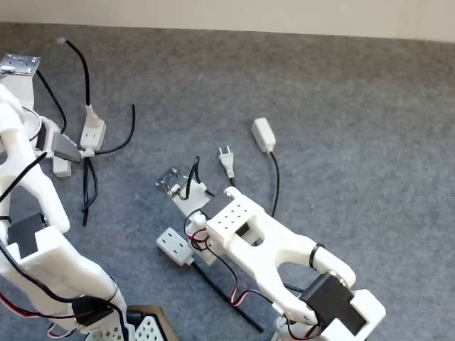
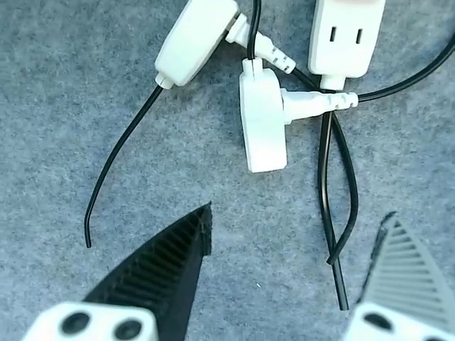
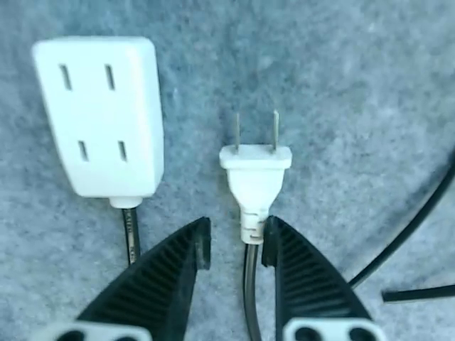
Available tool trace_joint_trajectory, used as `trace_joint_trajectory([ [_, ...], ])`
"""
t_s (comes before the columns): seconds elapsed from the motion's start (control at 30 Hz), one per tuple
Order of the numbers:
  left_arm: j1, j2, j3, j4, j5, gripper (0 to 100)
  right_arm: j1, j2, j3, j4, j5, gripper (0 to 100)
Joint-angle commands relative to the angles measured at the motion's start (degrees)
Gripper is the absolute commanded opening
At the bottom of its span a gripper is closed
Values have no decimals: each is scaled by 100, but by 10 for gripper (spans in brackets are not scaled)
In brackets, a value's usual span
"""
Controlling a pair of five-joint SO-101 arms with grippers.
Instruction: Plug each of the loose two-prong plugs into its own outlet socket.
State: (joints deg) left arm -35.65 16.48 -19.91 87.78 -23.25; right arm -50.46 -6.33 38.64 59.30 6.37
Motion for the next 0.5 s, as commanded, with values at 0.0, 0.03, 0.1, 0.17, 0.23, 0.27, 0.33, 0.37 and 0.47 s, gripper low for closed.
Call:
trace_joint_trajectory([
  [0.0, -31, -303, 4, -35, -26, 355, -57, -40, -40, 57, -35, 119],
  [0.03, -31, -303, 4, -35, -26, 355, -48, -4, -40, 48, -35, 119],
  [0.1, -31, -303, 4, -35, -26, 355, -48, 242, -75, -4, -35, 119],
  [0.17, -31, -303, 4, -35, -26, 355, -48, 655, -92, -224, -35, 119],
  [0.23, -40, -303, 4, -35, -26, 355, -22, 1068, -110, -338, -35, 119],
  [0.27, -48, -312, 4, -35, -26, 355, -13, 1226, -145, -356, -35, 119],
  [0.33, -119, -312, 4, -35, -26, 356, 110, 1297, -365, -347, -35, 119],
  [0.37, -145, -312, 4, -53, -26, 356, 198, 1253, -462, -347, -35, 119],
  [0.47, -154, -312, 4, -62, -35, 357, 347, 1051, -558, -356, -35, 105],
])
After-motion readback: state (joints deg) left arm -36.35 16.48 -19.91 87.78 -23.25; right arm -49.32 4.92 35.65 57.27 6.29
